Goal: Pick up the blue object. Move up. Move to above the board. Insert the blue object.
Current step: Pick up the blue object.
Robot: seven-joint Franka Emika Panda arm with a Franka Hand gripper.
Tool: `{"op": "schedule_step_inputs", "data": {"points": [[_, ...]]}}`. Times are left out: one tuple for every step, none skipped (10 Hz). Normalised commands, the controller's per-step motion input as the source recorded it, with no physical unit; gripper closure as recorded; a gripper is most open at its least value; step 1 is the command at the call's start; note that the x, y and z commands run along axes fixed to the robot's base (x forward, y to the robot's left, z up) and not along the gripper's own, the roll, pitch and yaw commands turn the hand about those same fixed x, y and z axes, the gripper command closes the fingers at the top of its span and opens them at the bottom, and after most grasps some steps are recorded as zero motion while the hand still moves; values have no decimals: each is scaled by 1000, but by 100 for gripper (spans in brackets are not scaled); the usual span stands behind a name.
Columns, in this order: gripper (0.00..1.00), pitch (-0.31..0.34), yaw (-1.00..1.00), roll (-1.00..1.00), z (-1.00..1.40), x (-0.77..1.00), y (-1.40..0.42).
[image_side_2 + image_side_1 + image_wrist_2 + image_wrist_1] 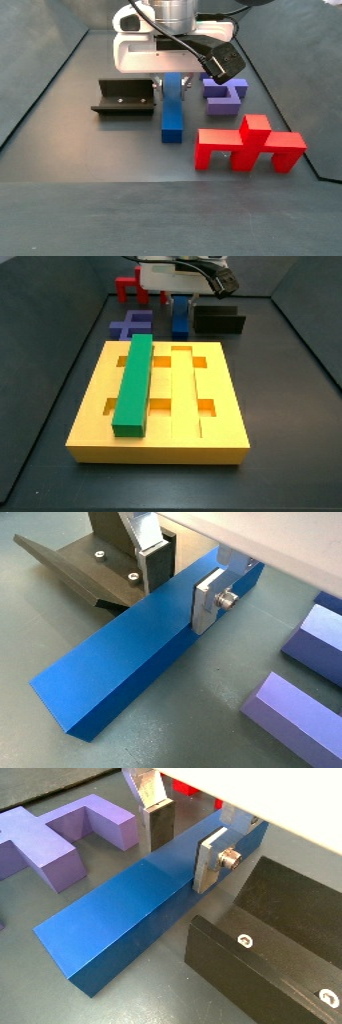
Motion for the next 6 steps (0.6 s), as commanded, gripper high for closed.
{"op": "schedule_step_inputs", "data": {"points": [[100, 0, 0, 0, 0, 0, 0], [100, 0, 0, 0, 0, 0, 0], [100, 0, 0, 0, 0, 0, 0], [100, 0, 0, 0, 0, 0, 0], [100, 0, 0, 0, 0, 0, 0], [100, 0, 0, 0, 0, 0, 0]]}}
